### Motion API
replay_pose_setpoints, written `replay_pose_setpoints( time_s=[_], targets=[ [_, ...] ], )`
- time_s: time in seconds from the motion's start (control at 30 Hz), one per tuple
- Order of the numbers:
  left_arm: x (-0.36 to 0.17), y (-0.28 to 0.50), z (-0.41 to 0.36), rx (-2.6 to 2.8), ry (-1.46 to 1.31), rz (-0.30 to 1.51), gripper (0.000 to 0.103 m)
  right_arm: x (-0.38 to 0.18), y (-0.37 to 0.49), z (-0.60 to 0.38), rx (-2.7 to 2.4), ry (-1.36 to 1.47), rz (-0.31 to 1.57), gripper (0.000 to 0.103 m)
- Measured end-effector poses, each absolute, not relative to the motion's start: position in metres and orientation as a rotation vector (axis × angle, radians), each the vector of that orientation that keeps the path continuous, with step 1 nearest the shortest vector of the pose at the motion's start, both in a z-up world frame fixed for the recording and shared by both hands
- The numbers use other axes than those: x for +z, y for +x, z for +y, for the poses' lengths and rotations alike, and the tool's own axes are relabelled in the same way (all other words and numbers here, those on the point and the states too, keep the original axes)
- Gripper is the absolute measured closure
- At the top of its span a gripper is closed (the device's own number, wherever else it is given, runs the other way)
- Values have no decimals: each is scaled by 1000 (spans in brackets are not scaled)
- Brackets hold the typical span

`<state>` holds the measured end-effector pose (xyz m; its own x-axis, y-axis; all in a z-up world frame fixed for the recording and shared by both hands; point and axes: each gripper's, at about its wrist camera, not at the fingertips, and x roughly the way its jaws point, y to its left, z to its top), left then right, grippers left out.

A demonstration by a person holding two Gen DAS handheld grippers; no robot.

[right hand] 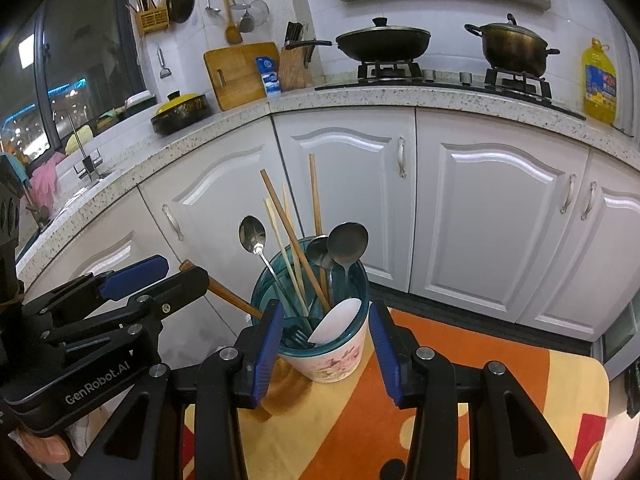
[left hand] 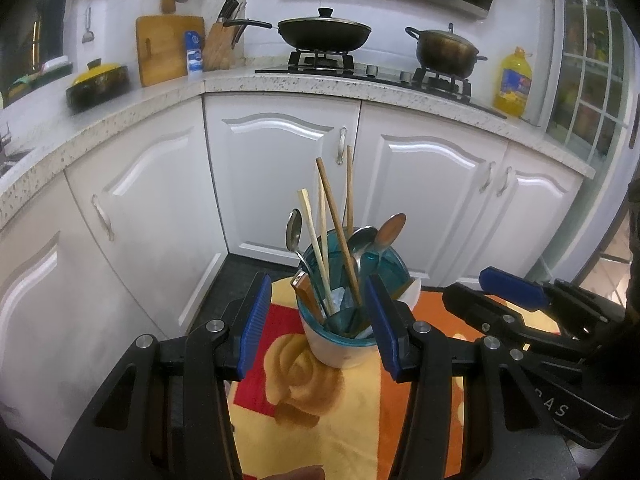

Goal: Organize utensils

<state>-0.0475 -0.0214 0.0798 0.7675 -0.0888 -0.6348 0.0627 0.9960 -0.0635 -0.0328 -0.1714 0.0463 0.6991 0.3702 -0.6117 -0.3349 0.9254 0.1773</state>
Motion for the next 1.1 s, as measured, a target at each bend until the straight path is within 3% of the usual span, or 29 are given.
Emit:
replay_pose_setpoints(
  time_s=[1.1],
  targets=[
    [73,-48,-16,-67,-55,698,55,39,-29,-166,402,44,716,60]
  ],
)
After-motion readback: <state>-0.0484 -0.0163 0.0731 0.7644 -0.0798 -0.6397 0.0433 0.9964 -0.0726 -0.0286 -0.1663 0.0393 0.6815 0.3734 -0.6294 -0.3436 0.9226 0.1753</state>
